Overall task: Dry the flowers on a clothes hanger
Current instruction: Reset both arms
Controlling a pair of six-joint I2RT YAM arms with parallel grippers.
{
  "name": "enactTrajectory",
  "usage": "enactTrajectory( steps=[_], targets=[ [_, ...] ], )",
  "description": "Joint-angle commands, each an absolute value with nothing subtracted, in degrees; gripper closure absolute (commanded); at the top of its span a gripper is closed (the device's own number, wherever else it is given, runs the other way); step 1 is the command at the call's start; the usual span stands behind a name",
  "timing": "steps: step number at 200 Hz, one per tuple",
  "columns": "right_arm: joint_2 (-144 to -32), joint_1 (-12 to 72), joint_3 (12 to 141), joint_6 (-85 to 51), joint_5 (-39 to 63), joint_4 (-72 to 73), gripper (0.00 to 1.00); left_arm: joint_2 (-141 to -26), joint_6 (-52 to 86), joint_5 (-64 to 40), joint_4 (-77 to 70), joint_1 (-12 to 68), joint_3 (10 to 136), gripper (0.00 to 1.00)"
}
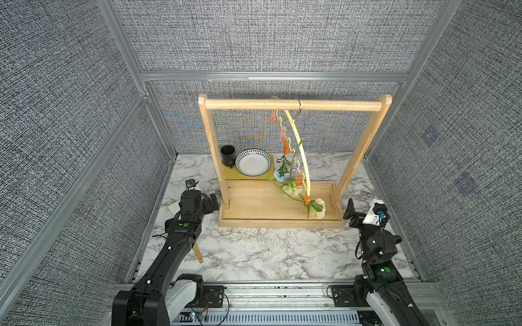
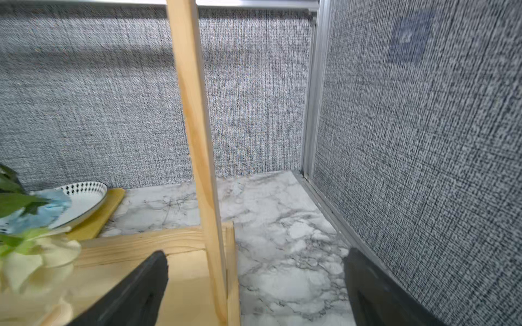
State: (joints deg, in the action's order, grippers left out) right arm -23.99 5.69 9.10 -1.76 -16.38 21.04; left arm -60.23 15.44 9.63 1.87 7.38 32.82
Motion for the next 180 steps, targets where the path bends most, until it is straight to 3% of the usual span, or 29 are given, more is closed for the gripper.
enactTrajectory(
  steps=[1, 46, 81, 109, 180],
  targets=[
    [-28.04, 0.23, 8.36, -4.12, -7.47, 25.13, 0.01, -62.63, 12.15, 14.08, -3.83, 7.38, 32.54, 0.00],
    [-38.95, -4.62, 3.71, -1.50, -5.31, 35.54, 0.01, -66.56, 5.43, 19.09, -12.00, 7.28, 29.66, 0.00],
    [-51.39, -4.72, 1.09, -2.87, 0.03, 48.78, 0.01, -73.34, 3.79, 11.56, -27.14, 6.77, 24.79, 0.00],
    [-59.06, -3.97, 2.84, 0.72, 5.29, 55.16, 0.01, -76.59, -0.02, 6.88, -30.43, 6.68, 26.05, 0.00],
    [-78.33, 0.30, 10.67, 4.73, 8.50, 67.48, 0.01, -83.75, -3.19, 5.73, -40.68, 6.08, 24.97, 0.00]
  ],
)
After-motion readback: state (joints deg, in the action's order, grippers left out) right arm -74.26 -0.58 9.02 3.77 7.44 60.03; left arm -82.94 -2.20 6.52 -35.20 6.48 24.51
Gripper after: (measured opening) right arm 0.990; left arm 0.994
